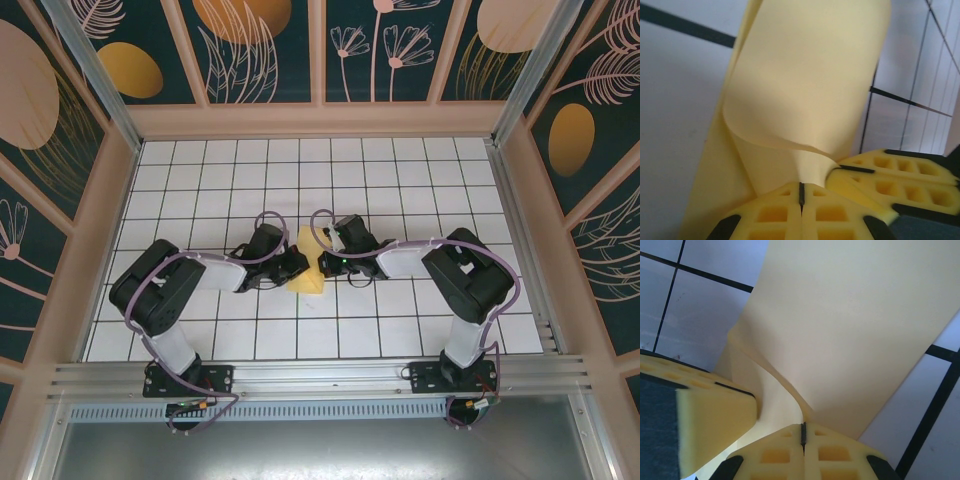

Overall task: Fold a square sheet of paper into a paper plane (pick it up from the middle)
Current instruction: Fold the triangle a second time at the center of the table.

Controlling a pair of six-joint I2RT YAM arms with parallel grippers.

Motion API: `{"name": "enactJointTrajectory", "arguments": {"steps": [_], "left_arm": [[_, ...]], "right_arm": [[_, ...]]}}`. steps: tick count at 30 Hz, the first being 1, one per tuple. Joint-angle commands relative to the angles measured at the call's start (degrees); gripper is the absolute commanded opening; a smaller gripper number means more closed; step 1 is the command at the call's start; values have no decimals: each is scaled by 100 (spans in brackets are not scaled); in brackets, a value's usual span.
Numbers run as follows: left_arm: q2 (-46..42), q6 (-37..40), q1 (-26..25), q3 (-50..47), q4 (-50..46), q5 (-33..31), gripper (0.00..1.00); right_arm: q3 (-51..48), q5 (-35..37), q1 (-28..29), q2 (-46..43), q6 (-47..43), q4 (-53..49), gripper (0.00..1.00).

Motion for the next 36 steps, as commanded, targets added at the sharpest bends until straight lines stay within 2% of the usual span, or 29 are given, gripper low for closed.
{"name": "enactJointTrajectory", "arguments": {"steps": [1,5,8,14,17,19,22,24,26,28,36], "left_arm": [[82,1,33,34,-66,-45,0],[163,15,32,-13,-255,-146,0],[216,-10,26,-135,-232,-194,0],[267,6,28,-287,-146,-203,0],[278,17,28,-285,-143,-200,0],[282,19,32,-278,-143,-195,0],[292,27,27,-269,-115,-168,0],[296,27,27,-271,-112,-161,0],[295,28,30,-270,-114,-159,0],[296,28,30,-265,-114,-155,0],[306,29,32,-248,-123,-146,0]], "right_arm": [[-71,96,-49,244,-37,-154,0],[-32,69,-49,213,-3,-150,0],[54,59,-58,106,58,-209,4],[155,360,-151,-597,252,-517,25],[70,453,-212,-972,364,-636,32],[-37,396,-222,-1189,474,-640,32],[-284,-60,-212,-1449,840,-311,29],[-491,-583,-156,-1537,1196,154,20],[-559,-703,-66,-1518,1492,299,6],[-558,-808,47,-1430,1619,381,0],[-68,-713,520,-734,1581,-143,0]]}}
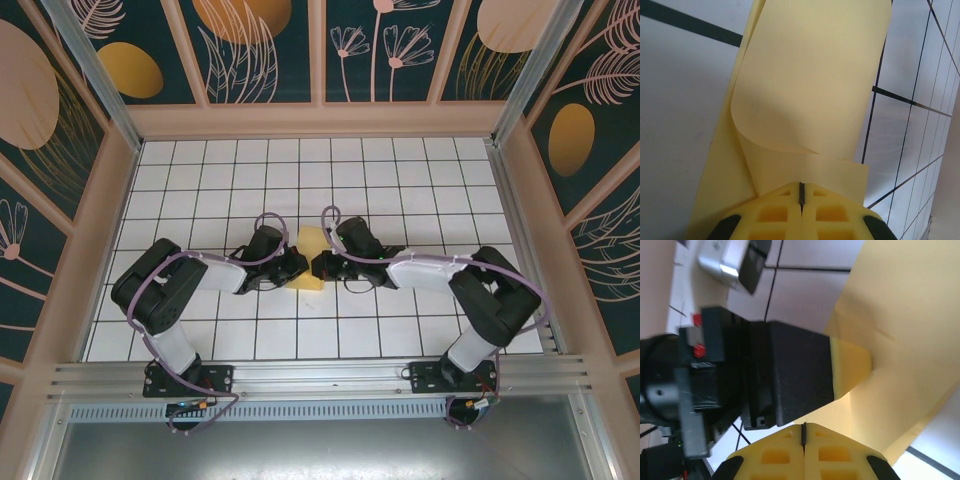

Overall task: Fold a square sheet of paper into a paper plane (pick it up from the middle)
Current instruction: Fold the triangle a second time at the center of the table.

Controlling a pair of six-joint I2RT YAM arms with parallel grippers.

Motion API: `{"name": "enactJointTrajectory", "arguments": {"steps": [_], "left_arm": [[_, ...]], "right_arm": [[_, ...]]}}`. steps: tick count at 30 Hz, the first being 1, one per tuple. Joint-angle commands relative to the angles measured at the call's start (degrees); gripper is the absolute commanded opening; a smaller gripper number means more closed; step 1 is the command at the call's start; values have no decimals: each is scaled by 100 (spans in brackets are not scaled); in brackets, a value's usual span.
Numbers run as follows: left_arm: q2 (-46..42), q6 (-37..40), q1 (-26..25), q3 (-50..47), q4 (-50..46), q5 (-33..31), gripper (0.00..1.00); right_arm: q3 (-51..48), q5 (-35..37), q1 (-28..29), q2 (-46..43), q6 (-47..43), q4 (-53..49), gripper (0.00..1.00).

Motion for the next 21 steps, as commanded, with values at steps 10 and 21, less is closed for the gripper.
{"name": "enactJointTrajectory", "arguments": {"steps": [10,21], "left_arm": [[232,45,26,-133,-379,-143,0],[245,49,26,-129,-379,-132,0]], "right_arm": [[449,139,135,600,106,-515,0],[462,227,124,914,145,-736,0]]}}
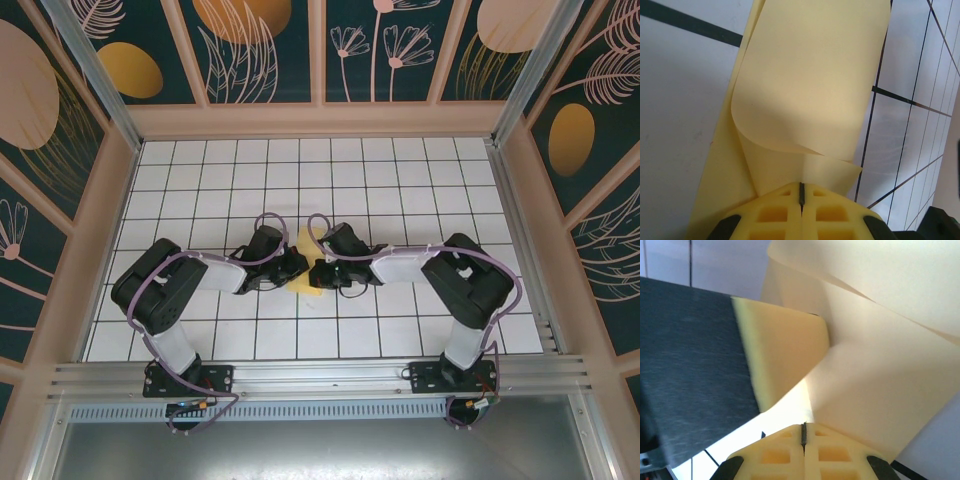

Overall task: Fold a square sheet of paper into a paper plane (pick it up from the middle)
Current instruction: Fold the triangle a second time at the center of the table.

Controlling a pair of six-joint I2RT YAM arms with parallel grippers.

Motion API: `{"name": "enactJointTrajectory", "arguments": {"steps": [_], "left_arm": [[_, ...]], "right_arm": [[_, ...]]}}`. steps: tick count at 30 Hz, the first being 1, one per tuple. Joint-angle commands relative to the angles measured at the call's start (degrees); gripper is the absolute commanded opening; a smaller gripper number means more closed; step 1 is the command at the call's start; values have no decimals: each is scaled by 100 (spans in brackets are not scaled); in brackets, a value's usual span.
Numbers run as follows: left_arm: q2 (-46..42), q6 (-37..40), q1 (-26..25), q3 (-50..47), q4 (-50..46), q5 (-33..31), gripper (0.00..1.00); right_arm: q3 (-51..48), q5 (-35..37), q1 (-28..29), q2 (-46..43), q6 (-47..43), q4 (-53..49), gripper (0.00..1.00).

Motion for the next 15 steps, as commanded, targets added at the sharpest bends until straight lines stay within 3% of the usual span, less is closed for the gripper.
{"name": "enactJointTrajectory", "arguments": {"steps": [1,15], "left_arm": [[251,60,33,-123,-386,-122,0],[237,63,26,-123,-423,-140,0]], "right_arm": [[71,158,0,55,99,-192,0],[265,141,1,-202,-118,-432,0]]}}
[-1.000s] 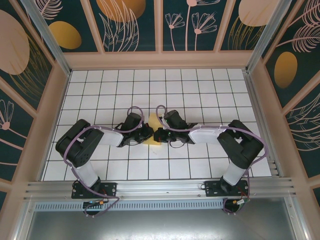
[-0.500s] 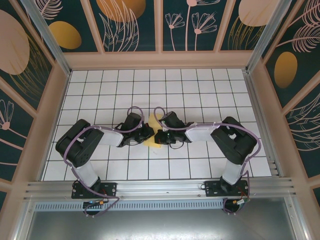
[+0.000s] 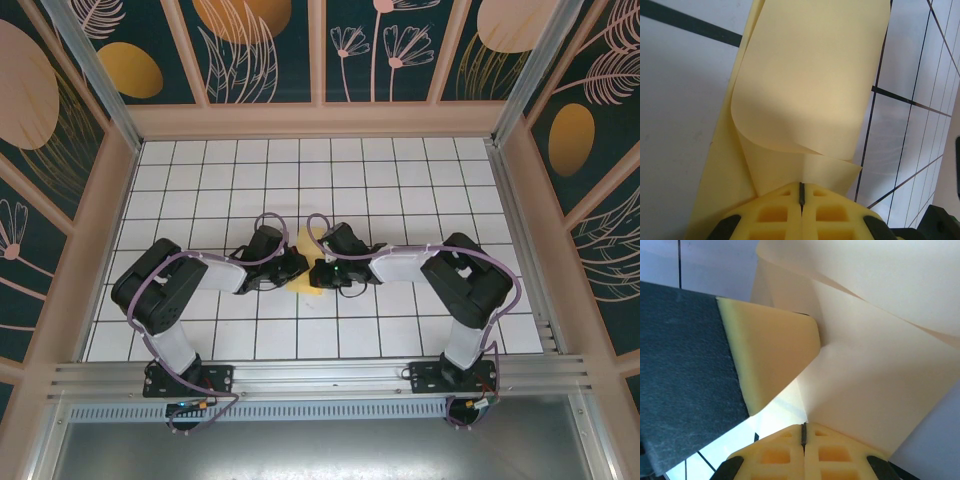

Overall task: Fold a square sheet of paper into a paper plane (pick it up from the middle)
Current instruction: Fold the triangle a second time at the center of the table.

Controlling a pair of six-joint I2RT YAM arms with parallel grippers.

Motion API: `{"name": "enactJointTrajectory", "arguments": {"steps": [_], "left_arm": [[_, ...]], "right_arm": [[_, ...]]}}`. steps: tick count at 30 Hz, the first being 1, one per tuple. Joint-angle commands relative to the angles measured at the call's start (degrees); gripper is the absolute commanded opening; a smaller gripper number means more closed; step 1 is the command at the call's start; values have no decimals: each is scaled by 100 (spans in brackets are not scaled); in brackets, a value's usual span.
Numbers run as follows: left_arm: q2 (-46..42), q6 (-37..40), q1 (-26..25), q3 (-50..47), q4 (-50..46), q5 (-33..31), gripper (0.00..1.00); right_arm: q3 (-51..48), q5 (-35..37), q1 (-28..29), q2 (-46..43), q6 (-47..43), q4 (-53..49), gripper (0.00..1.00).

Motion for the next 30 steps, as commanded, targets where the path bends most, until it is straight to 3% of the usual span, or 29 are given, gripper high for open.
{"name": "enactJointTrajectory", "arguments": {"steps": [1,7,18,30], "left_arm": [[239,58,29,-123,-417,-150,0],[258,46,28,-127,-381,-128,0],[253,41,30,-132,-399,-151,0],[244,50,26,-162,-403,-152,0]], "right_arm": [[171,46,2,-266,-107,-285,0],[67,-29,51,-239,-62,-312,0],[-33,524,90,-55,-224,-749,0],[-346,62,156,-211,56,-409,0]]}}
